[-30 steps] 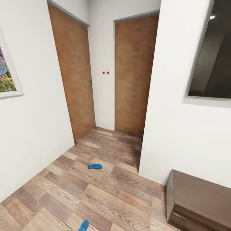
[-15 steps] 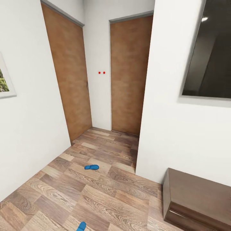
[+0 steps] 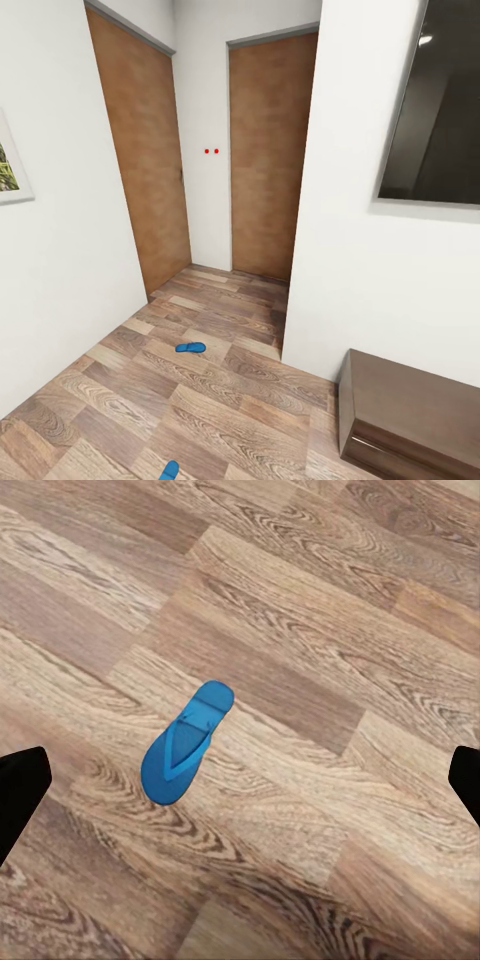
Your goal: In the bedroom, move the book from the bed onto either nightstand, and place the two sandals side by side next to the bed.
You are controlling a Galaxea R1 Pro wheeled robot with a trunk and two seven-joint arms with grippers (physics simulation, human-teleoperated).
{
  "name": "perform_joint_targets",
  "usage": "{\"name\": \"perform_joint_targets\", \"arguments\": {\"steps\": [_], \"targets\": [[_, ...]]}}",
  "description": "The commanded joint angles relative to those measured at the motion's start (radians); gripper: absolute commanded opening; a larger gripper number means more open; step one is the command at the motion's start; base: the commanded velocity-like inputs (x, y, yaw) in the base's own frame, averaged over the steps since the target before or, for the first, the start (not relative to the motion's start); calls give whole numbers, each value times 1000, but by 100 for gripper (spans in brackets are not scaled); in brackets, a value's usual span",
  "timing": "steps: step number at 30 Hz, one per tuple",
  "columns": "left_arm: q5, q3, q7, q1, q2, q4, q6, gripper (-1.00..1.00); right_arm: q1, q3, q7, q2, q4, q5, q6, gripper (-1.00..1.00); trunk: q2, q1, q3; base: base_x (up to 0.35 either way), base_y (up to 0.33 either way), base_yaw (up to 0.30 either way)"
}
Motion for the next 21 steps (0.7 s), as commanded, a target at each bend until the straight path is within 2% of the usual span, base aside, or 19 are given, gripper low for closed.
{"name": "perform_joint_targets", "arguments": {"steps": [1,7,21], "targets": [[6,1,-1,0,0,0,-2,100,0,-1,1,0,-1,0,-1,100,0,0,-1,0,0,-4],[6,2,-1,0,0,0,-2,100,0,0,1,0,-1,0,-1,100,0,0,-1,0,0,-138],[6,2,-1,0,0,0,-2,100,0,-1,3,0,-1,0,-1,100,0,0,-1,0,0,-271]]}}
